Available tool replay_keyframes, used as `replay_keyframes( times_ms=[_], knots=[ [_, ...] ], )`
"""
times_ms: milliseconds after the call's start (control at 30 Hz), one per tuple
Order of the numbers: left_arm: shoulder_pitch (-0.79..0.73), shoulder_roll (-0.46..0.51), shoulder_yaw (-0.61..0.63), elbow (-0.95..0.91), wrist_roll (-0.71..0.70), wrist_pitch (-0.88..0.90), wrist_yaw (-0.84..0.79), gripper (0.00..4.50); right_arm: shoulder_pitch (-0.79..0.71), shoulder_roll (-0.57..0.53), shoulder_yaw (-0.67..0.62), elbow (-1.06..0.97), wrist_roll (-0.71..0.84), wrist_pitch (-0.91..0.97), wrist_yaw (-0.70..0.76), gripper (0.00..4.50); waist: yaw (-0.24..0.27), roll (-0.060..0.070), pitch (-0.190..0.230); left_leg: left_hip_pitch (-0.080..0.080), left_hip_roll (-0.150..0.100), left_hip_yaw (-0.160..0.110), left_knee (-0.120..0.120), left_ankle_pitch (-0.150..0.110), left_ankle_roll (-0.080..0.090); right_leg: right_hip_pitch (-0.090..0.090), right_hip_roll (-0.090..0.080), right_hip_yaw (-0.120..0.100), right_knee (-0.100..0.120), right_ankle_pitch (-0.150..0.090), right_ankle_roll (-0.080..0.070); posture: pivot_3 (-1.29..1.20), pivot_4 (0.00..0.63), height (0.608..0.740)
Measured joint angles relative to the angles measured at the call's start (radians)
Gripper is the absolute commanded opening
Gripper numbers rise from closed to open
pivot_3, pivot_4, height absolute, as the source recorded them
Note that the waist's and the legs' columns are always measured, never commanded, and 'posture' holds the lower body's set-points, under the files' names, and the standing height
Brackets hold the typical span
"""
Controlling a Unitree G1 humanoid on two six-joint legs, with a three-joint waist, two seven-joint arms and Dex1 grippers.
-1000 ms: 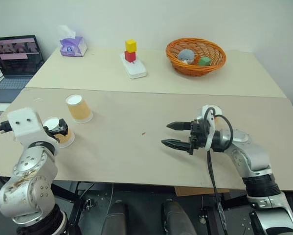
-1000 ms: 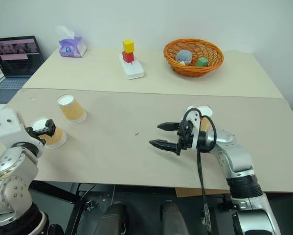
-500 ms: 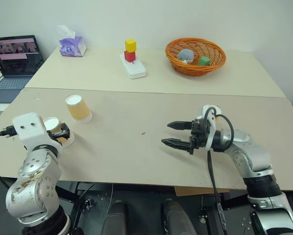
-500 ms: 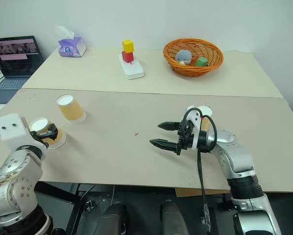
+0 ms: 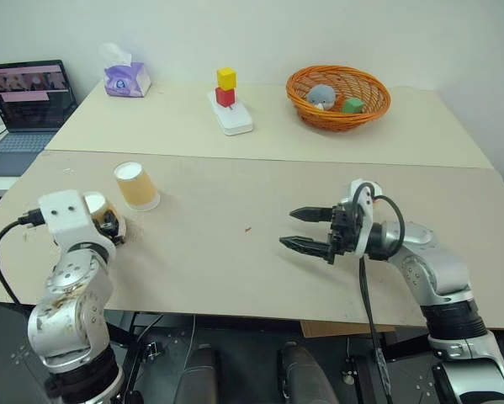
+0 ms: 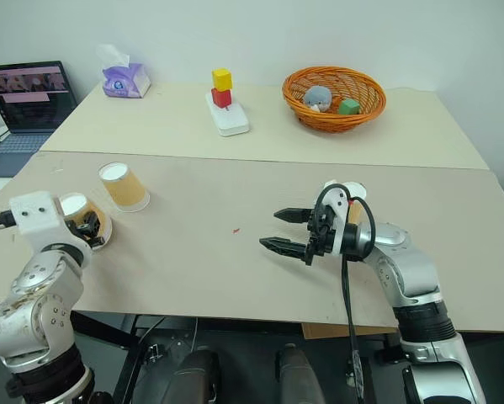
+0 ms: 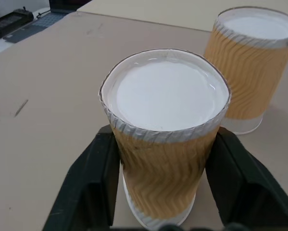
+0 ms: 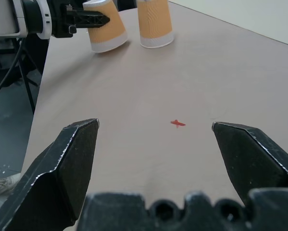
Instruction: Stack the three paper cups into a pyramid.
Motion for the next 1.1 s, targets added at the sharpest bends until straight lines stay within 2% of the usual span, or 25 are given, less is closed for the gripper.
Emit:
replay_keyframes(
  times_ms=[167, 433, 733, 900, 967, 1100],
  knots=[
    [-0.005, 0.009, -0.044, 0.006, 0.013, -0.032, -0.011, 1.74, 0.000, -0.004, -0.001, -0.001, 0.000, 0.000, 0.000, 4.50, -0.001, 0.000, 0.000, 0.000, 0.000, -0.001, 0.000, 0.000, 0.000, 0.000, 0.000, 0.000, 0.000, 0.000, 0.000, 0.00, 0.150, 0.658],
    [-0.143, 0.162, -0.166, -0.070, 0.088, -0.228, -0.053, 1.74, 0.000, -0.011, -0.015, -0.001, 0.001, 0.002, 0.002, 4.50, 0.003, 0.000, 0.000, -0.001, -0.001, -0.002, 0.000, 0.000, 0.000, 0.000, -0.001, 0.000, -0.001, 0.000, 0.000, 0.00, 0.150, 0.658],
    [-0.259, 0.181, -0.268, -0.104, 0.140, -0.307, -0.078, 1.74, 0.003, -0.019, -0.029, 0.000, 0.002, 0.015, -0.001, 4.50, 0.001, 0.000, 0.000, -0.001, -0.002, -0.001, 0.000, 0.000, 0.000, 0.000, -0.001, 0.000, 0.000, 0.000, 0.000, 0.00, 0.150, 0.658],
    [-0.287, 0.074, -0.291, 0.034, 0.003, -0.290, -0.202, 1.74, 0.025, -0.021, -0.037, -0.005, 0.002, 0.022, -0.009, 4.50, 0.006, 0.000, 0.001, -0.001, -0.002, 0.001, 0.000, 0.000, 0.000, 0.000, -0.001, -0.001, 0.000, 0.000, 0.000, 0.00, 0.150, 0.658],
    [-0.286, 0.069, -0.322, 0.081, -0.056, -0.271, -0.273, 1.74, 0.033, -0.022, -0.039, -0.007, 0.002, 0.027, -0.012, 4.50, 0.005, 0.000, 0.001, -0.002, -0.002, 0.003, 0.000, 0.000, 0.000, 0.000, -0.001, -0.001, 0.000, 0.000, 0.000, 0.00, 0.150, 0.658],
    [-0.285, 0.119, -0.401, 0.243, -0.093, -0.376, -0.452, 1.74, 0.082, -0.070, -0.077, -0.094, 0.024, 0.050, -0.025, 4.50, 0.005, 0.001, 0.001, -0.002, -0.002, 0.004, 0.000, 0.000, 0.000, -0.001, 0.000, -0.001, 0.000, 0.000, -0.001, 0.00, 0.150, 0.658]
  ],
)
